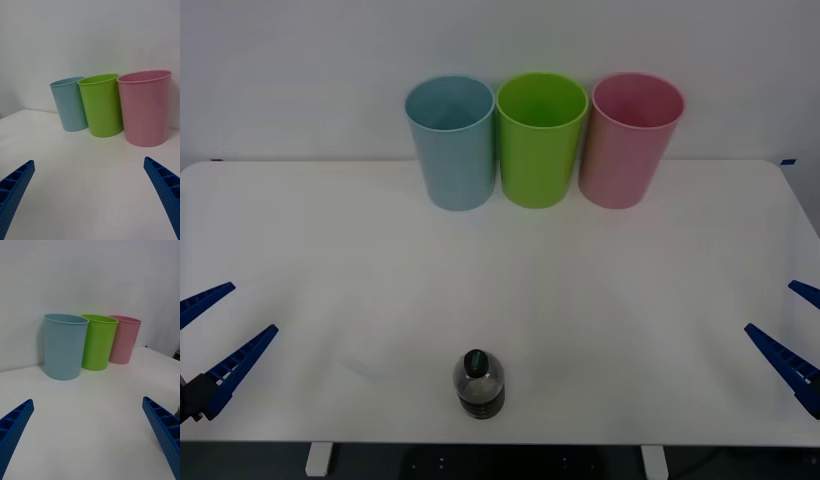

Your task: Grasp the object on the table and drop it into the matching bin: aluminum can to the light blue bin, PET bottle to the pink bin.

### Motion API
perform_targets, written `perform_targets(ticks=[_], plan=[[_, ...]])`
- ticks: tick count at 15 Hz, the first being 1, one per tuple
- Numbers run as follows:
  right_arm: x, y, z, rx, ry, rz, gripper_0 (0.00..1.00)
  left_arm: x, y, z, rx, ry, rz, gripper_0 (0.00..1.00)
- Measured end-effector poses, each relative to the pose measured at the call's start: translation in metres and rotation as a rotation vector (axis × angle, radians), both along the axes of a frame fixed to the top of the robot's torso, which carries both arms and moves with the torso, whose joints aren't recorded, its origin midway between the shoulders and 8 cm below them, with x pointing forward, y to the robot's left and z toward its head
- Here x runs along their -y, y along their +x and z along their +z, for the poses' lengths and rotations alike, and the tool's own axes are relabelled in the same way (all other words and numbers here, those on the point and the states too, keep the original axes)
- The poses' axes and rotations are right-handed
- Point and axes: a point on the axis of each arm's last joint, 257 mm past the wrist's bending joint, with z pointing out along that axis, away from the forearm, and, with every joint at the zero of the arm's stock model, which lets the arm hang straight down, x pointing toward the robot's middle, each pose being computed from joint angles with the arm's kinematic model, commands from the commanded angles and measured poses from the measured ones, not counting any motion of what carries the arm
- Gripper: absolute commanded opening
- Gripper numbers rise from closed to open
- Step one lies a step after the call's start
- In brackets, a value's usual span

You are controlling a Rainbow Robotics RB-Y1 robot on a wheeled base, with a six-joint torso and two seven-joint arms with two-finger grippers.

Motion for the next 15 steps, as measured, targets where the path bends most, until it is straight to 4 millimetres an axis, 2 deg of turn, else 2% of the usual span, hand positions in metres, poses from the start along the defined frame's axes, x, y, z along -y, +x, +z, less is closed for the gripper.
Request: perform_targets(ticks=[7,15], plan=[[-0.007,0.002,0.000,0.005,0.007,0.006,1.00,0.000,0.000,0.000,0.000,0.000,0.000,1.00],[-0.045,-0.002,-0.017,-0.027,-0.030,0.137,1.00,0.000,0.000,0.000,0.000,0.000,0.000,1.00]])
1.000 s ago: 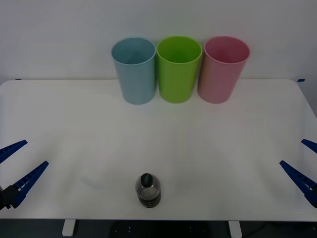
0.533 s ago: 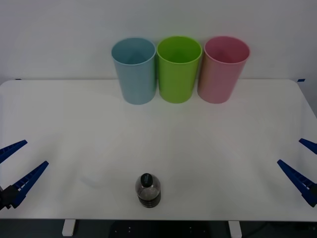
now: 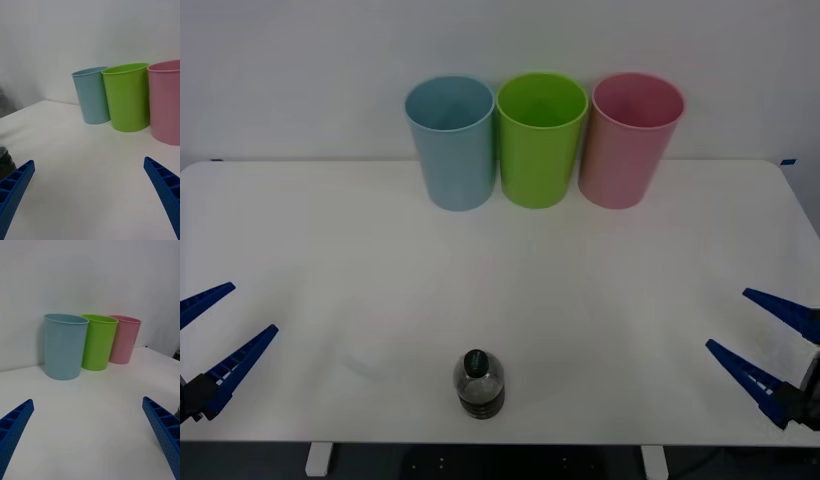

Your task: Grasp the object on the table and drop it into the matching bin: aluminum can to the light blue bin, PET bottle to the pink bin.

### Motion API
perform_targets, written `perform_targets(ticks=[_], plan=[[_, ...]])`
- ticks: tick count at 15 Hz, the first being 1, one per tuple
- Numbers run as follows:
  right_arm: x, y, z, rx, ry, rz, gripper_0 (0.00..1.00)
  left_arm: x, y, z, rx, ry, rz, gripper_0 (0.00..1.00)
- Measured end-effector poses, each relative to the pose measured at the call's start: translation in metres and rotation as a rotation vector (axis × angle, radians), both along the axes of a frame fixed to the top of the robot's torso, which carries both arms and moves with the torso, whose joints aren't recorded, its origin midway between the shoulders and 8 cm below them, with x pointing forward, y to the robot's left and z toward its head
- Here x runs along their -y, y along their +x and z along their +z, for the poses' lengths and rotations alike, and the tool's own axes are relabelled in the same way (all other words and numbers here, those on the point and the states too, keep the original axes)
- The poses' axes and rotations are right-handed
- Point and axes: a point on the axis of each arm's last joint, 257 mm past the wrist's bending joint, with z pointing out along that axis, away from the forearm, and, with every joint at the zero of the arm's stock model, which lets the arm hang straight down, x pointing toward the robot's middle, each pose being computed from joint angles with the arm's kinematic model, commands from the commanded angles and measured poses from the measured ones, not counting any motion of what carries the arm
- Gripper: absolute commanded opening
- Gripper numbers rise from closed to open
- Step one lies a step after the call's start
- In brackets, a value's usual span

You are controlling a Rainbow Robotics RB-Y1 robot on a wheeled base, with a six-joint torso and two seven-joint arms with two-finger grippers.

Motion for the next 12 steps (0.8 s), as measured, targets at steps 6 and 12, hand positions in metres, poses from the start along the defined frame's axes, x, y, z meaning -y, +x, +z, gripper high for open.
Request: perform_targets(ticks=[6,12], plan=[[-0.027,-0.006,-0.019,0.008,-0.056,0.123,1.00,0.000,0.000,0.000,0.000,0.000,0.000,1.00],[-0.061,-0.014,-0.043,0.049,-0.133,0.202,1.00,0.000,0.000,0.000,0.000,0.000,0.000,1.00]])
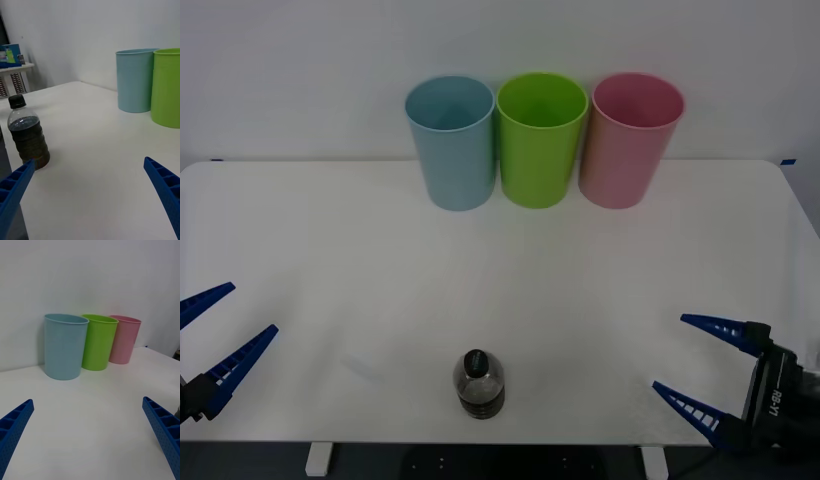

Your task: Grasp the object on the table and drop it into the matching bin: aluminum can to the light blue bin, PET bottle to the pink bin.

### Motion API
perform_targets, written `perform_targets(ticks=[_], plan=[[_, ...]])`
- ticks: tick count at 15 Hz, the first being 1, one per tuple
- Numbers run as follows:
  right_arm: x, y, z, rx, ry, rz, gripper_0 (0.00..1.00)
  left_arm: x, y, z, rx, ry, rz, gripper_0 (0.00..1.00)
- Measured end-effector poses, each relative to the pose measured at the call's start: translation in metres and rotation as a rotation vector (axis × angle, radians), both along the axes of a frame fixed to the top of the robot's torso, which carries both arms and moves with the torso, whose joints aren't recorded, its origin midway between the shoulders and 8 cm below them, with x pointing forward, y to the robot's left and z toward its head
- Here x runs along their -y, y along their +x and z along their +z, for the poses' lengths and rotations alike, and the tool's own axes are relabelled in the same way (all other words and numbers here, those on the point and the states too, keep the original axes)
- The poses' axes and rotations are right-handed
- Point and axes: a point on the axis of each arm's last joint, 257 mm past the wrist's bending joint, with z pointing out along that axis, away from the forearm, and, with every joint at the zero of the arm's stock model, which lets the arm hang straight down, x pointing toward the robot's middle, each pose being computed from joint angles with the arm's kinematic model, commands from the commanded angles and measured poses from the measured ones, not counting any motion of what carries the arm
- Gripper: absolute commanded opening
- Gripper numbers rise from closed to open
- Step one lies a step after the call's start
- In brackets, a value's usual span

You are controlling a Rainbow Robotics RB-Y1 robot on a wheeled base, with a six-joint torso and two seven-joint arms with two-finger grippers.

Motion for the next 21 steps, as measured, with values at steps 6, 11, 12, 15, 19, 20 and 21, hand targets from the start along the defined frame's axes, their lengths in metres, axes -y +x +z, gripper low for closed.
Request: perform_targets(ticks=[6,11,12,15,19,20,21], plan=[[-0.053,-0.004,-0.020,0.012,-0.032,0.103,1.00,0.000,0.000,0.000,0.000,0.000,0.000,1.00],[-0.089,0.002,-0.033,0.038,-0.066,0.136,1.00,0.000,0.000,0.000,0.000,0.000,0.000,1.00],[-0.094,0.002,-0.034,0.044,-0.072,0.143,1.00,0.000,0.000,0.000,0.000,0.000,0.000,1.00],[-0.111,-0.001,-0.042,0.051,-0.099,0.181,1.00,0.000,0.000,0.000,0.000,0.000,0.000,1.00],[-0.130,-0.001,-0.054,0.037,-0.132,0.213,1.00,0.000,0.000,0.000,0.000,0.000,0.000,1.00],[-0.136,0.000,-0.058,0.029,-0.135,0.224,1.00,0.000,0.000,0.000,0.000,0.000,0.000,1.00],[-0.142,0.001,-0.062,0.021,-0.134,0.238,1.00,0.000,0.000,0.000,0.000,0.000,0.000,1.00]])
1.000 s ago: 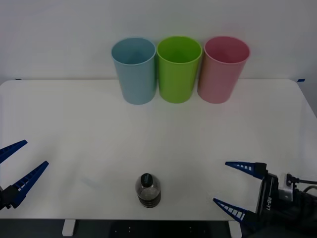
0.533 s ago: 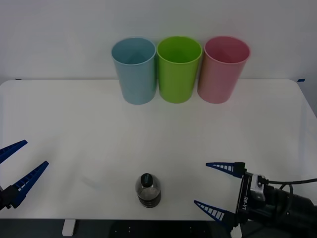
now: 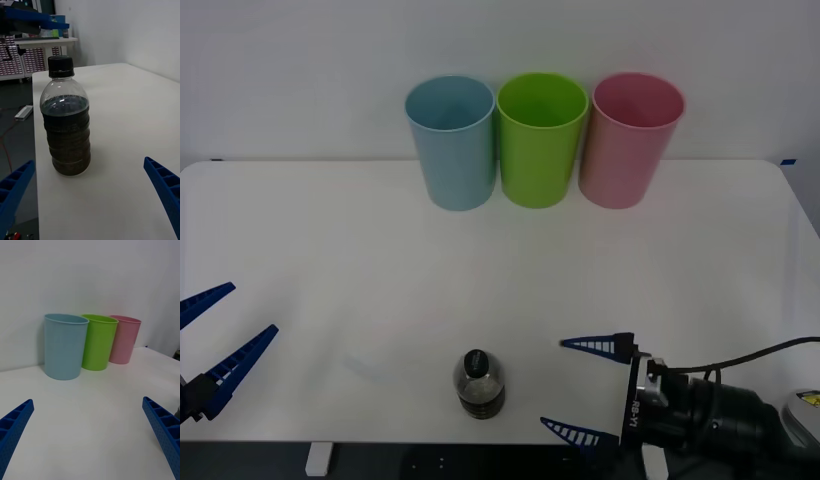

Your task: Grasp the object on the table and drop it into the matching bin: aluminum can to the light blue bin, PET bottle to the pink bin.

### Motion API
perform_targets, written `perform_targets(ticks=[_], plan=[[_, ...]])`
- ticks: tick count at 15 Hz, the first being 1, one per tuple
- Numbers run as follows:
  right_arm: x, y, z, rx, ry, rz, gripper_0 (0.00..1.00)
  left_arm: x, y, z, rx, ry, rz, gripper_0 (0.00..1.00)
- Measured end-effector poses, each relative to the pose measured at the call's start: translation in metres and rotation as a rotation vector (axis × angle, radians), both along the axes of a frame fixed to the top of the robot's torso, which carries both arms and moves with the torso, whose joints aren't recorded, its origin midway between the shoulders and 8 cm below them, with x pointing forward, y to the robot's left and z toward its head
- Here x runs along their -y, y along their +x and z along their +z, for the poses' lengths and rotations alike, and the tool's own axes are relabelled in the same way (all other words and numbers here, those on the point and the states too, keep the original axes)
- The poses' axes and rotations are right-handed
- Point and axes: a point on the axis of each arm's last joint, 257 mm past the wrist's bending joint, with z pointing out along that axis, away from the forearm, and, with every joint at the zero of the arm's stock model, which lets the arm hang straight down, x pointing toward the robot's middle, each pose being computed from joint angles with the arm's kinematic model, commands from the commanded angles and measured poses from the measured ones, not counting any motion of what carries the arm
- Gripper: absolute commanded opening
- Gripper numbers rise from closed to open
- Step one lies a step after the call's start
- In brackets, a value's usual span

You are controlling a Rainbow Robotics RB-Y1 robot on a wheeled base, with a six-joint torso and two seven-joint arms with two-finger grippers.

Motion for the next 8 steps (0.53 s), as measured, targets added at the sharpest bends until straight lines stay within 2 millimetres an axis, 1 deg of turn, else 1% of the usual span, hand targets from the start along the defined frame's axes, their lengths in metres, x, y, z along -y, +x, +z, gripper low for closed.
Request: perform_targets(ticks=[3,8], plan=[[-0.018,0.005,-0.009,-0.020,-0.003,0.033,1.00,0.000,0.000,0.000,0.000,0.000,0.000,1.00],[-0.049,0.009,-0.017,-0.037,0.002,0.070,1.00,0.000,0.000,0.000,0.000,0.000,0.000,1.00]])
